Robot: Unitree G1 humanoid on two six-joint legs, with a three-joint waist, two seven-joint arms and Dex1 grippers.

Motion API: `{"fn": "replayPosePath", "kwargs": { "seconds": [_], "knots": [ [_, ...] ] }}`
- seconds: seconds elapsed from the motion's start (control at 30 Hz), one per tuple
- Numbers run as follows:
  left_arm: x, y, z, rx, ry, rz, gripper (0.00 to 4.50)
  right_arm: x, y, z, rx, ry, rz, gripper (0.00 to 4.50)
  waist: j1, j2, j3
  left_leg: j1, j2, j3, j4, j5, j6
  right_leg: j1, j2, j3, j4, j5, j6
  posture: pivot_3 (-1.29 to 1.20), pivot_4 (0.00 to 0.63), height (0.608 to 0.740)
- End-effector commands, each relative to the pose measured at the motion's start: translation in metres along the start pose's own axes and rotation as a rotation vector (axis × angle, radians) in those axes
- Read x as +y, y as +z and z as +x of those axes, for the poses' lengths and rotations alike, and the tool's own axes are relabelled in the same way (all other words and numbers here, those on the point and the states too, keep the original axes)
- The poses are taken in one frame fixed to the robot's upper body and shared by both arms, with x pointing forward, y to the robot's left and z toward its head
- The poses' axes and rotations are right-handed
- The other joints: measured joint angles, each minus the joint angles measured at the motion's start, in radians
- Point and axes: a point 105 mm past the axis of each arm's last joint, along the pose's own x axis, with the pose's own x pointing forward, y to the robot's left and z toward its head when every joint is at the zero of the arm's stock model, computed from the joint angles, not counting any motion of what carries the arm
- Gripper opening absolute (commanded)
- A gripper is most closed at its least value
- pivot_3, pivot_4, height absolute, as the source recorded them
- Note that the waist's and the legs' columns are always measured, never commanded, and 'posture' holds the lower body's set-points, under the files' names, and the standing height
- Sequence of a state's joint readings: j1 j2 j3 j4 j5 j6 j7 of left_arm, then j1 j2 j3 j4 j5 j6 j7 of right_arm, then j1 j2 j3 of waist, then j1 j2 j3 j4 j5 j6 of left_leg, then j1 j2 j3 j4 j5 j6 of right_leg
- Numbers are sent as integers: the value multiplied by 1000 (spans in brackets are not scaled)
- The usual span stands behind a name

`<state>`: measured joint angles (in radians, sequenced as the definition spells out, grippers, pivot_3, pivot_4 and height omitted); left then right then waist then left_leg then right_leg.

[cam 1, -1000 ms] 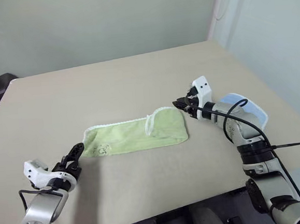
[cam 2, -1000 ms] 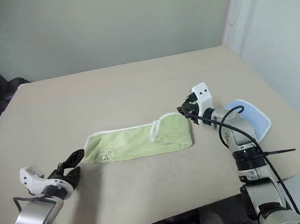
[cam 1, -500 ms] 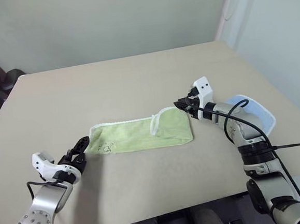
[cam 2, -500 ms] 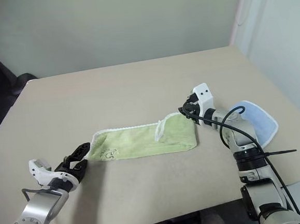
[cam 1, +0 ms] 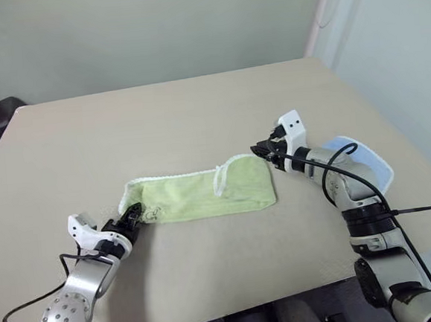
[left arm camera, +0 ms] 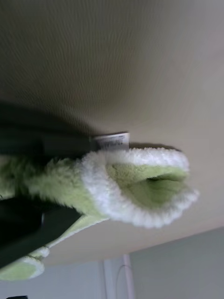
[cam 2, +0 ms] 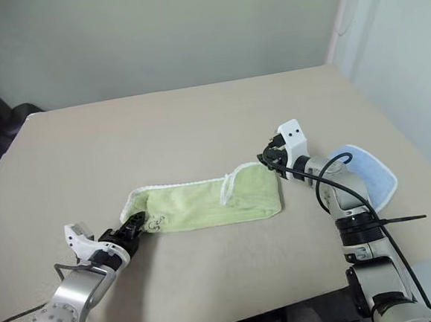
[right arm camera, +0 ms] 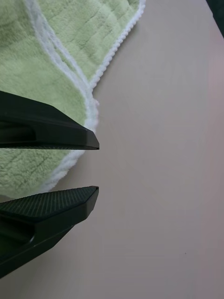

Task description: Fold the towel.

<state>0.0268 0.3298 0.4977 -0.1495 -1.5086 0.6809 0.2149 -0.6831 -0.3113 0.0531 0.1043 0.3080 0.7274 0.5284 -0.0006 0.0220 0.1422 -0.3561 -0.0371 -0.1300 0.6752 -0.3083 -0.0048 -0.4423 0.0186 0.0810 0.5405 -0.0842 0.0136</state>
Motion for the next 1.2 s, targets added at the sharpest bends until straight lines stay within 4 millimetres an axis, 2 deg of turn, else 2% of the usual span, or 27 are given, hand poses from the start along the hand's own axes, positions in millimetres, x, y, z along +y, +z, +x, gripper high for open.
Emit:
{"fn": "replayPosePath", "kwargs": {
  "seconds": [0.03,0.2,0.37,0.43,0.5,0.6,0.7,0.83,1.07,1.1,1.2],
  "knots": [
    [-7,0,-2,8,-42,4,18,7,16,-2,-55,8,-36,1312,2,-1,0,0,0,0,0,0,1,0,0,0,0,0,0,0,150,740],
    [-21,6,-9,-3,-115,54,18,9,14,-3,-53,13,-35,1312,4,-5,-1,0,-1,0,0,1,4,0,0,0,0,0,0,0,150,740],
    [-42,21,-18,-18,-211,166,18,8,13,-5,-49,11,-35,1312,3,-17,2,-1,0,-1,0,-2,-1,-1,0,0,0,0,0,0,150,740],
    [-57,28,-23,-26,-269,236,18,6,13,-7,-50,5,-32,1312,2,-17,2,-1,-1,-1,0,-2,-1,-1,0,0,-1,0,0,0,150,740],
    [-78,27,-25,1,-348,343,18,2,14,-8,-56,-7,-26,1312,2,-19,3,-1,-1,-1,0,-2,-1,-2,0,0,-1,0,0,0,150,740],
    [-109,4,-23,110,-455,518,18,-8,19,-12,-75,-44,-17,1312,5,-19,3,-2,-1,-1,0,-2,-1,-2,0,0,-1,0,0,0,150,740],
    [-124,-14,-19,181,-516,617,18,-18,24,-16,-91,-76,-10,1312,5,-19,3,-2,-2,-1,0,-2,-1,-2,-1,0,-1,0,-1,0,150,740],
    [-145,-63,-7,360,-633,854,18,-38,31,-28,-120,-151,8,1312,9,-20,2,-2,-2,-1,1,-2,-1,-2,-2,0,0,2,-4,0,150,740],
    [-161,-107,30,469,-659,1001,18,-49,29,-41,-136,-218,17,1312,7,-21,2,-1,-1,0,1,-1,2,-2,-2,-1,0,4,-3,0,150,740],
    [-165,-112,33,482,-669,1014,18,-50,28,-43,-136,-226,19,1312,7,-21,2,-1,-1,0,1,3,9,-2,-2,-1,0,4,-2,0,150,740],
    [-180,-125,39,513,-708,1032,18,-51,24,-47,-134,-249,26,1312,7,-21,2,-1,-1,0,1,4,11,-2,-2,-1,0,5,-2,0,150,740]
  ]
}}
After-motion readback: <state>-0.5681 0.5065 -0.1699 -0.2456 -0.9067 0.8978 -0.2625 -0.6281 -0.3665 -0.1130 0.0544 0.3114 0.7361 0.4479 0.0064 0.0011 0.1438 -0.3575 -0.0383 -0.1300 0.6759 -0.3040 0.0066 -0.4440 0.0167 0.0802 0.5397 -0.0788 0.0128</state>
